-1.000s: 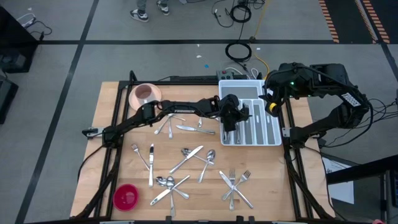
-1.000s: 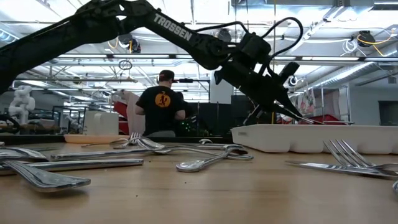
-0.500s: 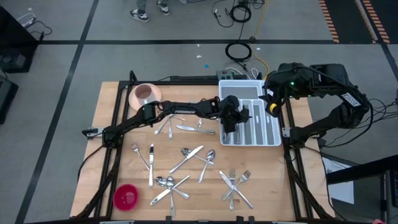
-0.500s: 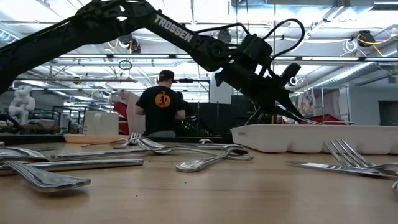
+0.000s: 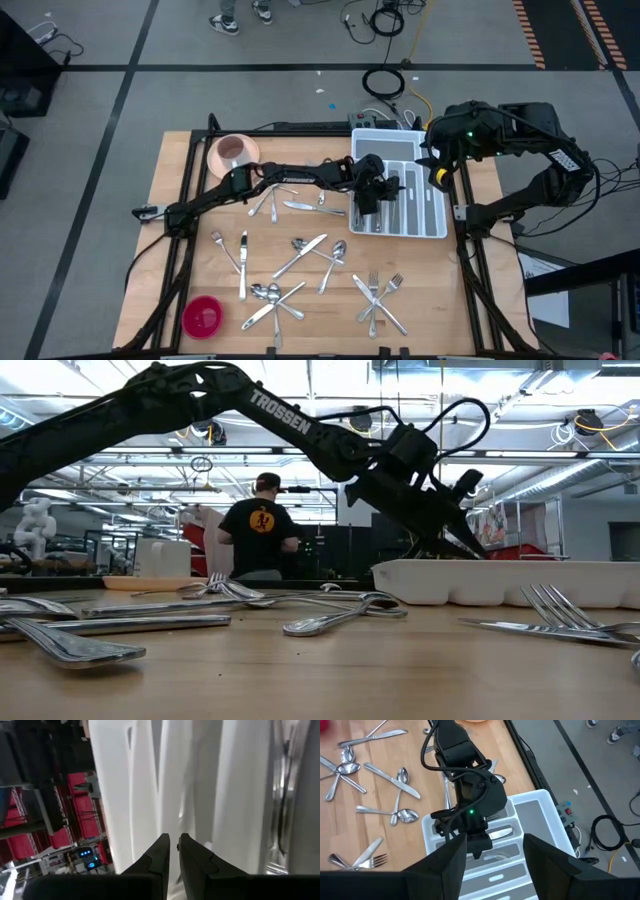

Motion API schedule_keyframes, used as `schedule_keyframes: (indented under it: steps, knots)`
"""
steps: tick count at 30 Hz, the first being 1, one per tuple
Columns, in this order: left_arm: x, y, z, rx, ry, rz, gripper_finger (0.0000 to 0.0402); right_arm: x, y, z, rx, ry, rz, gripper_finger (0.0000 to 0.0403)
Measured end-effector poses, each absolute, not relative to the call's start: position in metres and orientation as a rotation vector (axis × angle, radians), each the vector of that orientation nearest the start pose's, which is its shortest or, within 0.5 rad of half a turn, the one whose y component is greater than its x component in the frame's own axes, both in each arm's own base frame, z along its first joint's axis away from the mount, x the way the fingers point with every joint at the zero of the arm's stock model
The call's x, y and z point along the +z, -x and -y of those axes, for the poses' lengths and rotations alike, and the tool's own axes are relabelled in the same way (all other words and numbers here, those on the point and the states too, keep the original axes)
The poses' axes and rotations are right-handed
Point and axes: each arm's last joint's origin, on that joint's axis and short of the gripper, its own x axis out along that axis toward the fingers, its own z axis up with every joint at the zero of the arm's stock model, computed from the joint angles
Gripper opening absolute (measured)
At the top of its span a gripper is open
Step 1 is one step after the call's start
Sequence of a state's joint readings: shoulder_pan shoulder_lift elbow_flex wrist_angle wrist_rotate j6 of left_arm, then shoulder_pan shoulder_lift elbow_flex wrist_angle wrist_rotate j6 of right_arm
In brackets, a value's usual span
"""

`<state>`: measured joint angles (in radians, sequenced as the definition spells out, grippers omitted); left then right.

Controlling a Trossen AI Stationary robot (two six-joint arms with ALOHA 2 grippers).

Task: Sort silverware
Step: Put the silver spoon into the white silverware tray, then put the silver fork into the white silverware tray

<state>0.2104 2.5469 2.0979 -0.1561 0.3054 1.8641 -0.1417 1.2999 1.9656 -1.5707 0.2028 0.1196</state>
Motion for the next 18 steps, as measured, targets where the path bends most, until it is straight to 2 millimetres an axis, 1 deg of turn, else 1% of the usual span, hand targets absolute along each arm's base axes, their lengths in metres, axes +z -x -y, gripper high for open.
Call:
schedule_keyframes:
  steps: [7,9,11,12,14,16,18]
  knots:
    - [0.145,-0.553,-0.111,-0.588,-1.645,-0.320,0.0048,0.481,-0.162,0.029,-0.367,-0.066,-0.892,0.0187]
    - [0.148,-0.555,-0.112,-0.531,-1.624,-0.329,0.0048,0.481,-0.162,0.029,-0.367,-0.059,-0.893,0.0187]
    - [0.157,-0.557,-0.113,-0.444,-1.585,-0.336,0.0048,0.481,-0.162,0.029,-0.367,-0.056,-0.893,0.0187]
    - [0.164,-0.557,-0.114,-0.400,-1.558,-0.351,0.0048,0.481,-0.162,0.029,-0.367,-0.056,-0.893,0.0187]
    - [0.188,-0.558,-0.116,-0.285,-1.532,-0.354,0.0048,0.481,-0.162,0.029,-0.369,-0.054,-0.893,0.0187]
    - [0.219,-0.556,-0.118,-0.154,-1.553,-0.359,0.0048,0.481,-0.162,0.030,-0.380,-0.049,-0.893,0.0187]
    - [0.254,-0.551,-0.120,0.013,-1.550,-0.383,0.0047,0.481,-0.161,0.031,-0.423,-0.033,-0.888,0.0187]
